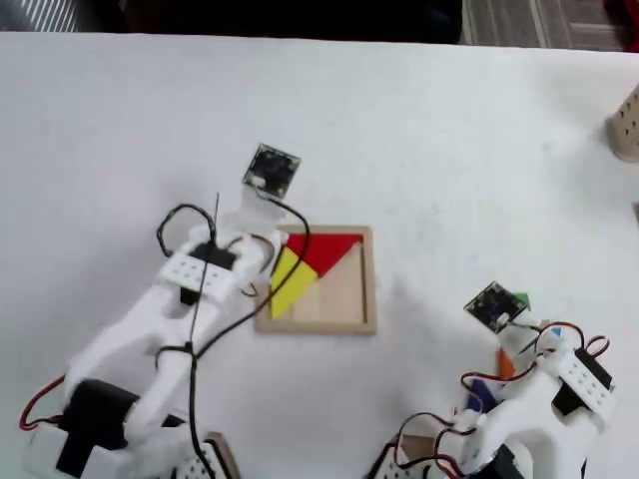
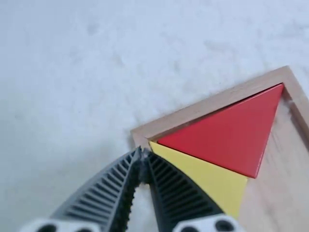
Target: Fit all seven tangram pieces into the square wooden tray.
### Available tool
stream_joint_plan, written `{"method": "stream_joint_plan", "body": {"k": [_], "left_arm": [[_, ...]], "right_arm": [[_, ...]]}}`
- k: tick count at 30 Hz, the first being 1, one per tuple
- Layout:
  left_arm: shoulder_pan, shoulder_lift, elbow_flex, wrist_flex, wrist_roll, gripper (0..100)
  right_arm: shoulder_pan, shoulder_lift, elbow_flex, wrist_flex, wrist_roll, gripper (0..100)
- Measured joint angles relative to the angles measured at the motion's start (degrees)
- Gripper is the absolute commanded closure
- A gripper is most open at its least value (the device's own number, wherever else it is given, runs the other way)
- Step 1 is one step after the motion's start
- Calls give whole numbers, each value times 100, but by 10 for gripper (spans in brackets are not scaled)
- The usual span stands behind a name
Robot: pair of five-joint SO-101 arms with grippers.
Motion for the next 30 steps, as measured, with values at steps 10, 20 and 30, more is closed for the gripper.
{"method": "stream_joint_plan", "body": {"k": [10, 20, 30], "left_arm": [[0, 0, 0, 0, 0, 980], [-273, 0, 0, -158, 0, 980], [-273, 0, 0, -176, 9, 980]], "right_arm": [[-141, -1793, 53, 1292, -949, 981], [-1600, -4026, -62, 2857, -4352, 981], [-3174, -2295, -1363, 2971, -5899, 981]]}}
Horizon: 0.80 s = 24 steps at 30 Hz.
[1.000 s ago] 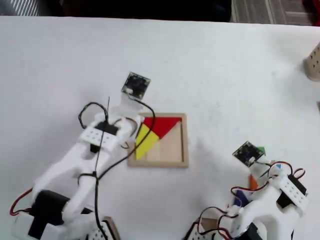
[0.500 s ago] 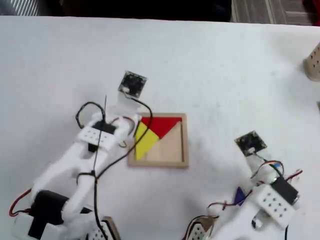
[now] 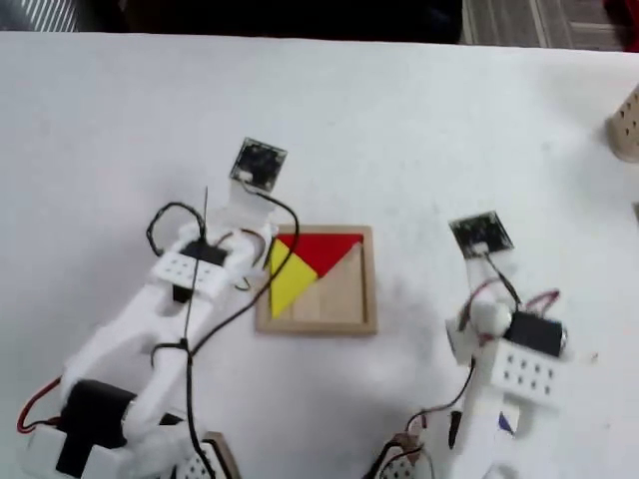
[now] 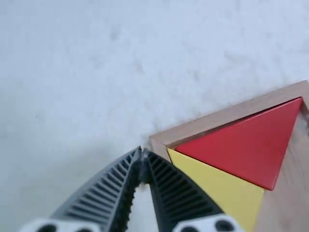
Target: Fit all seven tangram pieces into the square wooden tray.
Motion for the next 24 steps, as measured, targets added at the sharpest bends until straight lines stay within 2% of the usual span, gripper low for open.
{"method": "stream_joint_plan", "body": {"k": [5, 10, 14, 20, 24], "left_arm": [[0, 0, 0, 0, 0, 980], [0, 0, 0, -79, 0, 980], [0, 0, 0, -105, 0, 980], [-9, 0, 0, -105, 0, 980], [-9, 0, 0, -105, 0, 980]], "right_arm": [[-870, 1503, -844, -18, -141, 981], [-1793, 2268, -1116, -589, -202, 981], [-2224, 2576, -1152, -1248, -1099, 981], [-2901, 3200, -1152, -1749, -1547, 981], [-2980, 3666, -1301, -2092, -2321, 981]]}}
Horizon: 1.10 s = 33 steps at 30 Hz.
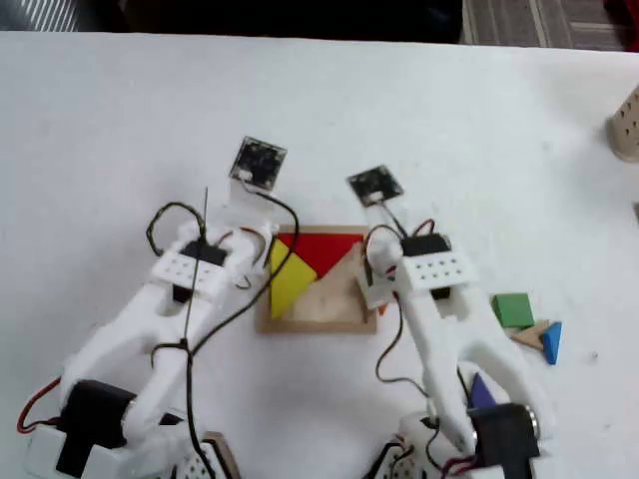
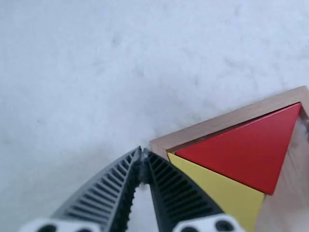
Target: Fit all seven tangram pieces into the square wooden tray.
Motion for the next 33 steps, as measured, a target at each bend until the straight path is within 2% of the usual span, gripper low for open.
{"method": "stream_joint_plan", "body": {"k": [6, 10, 25, 33], "left_arm": [[0, 0, 0, 0, 0, 980], [0, 0, 0, 0, 0, 980], [0, 0, 0, 0, 0, 980], [0, 0, 0, 0, 0, 980]], "right_arm": [[-9, 580, -624, -70, -1292, 981], [-211, 1099, -932, -70, -1811, 981], [-941, 1415, -1081, 202, -1741, 978], [-1055, 1503, -1090, 149, -1679, 730]]}}
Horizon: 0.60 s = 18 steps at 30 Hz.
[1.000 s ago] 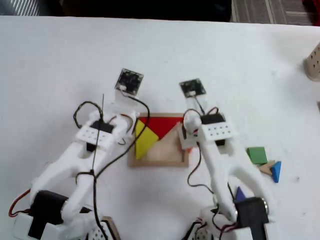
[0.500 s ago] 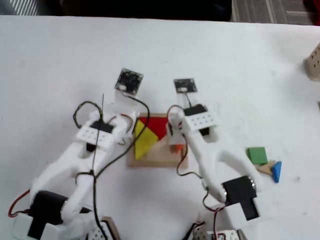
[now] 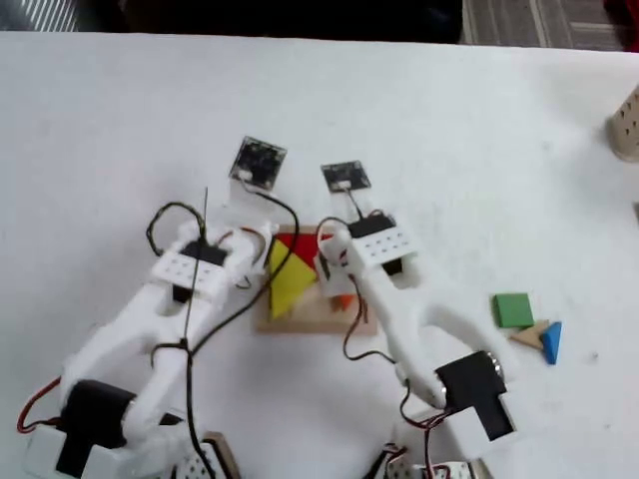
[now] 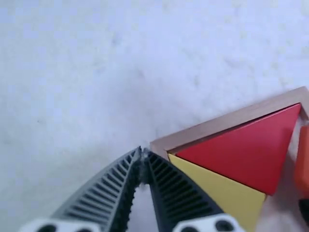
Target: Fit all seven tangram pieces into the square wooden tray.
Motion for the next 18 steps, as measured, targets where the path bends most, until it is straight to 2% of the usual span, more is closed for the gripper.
{"method": "stream_joint_plan", "body": {"k": [9, 16, 18], "left_arm": [[0, 0, 0, 0, 0, 980], [0, 0, 0, 0, 0, 980], [9, 0, 0, 0, 0, 980]], "right_arm": [[0, 211, -220, 105, 44, 784], [466, -844, -220, 703, 44, 967], [721, -1284, -167, 826, 44, 980]]}}
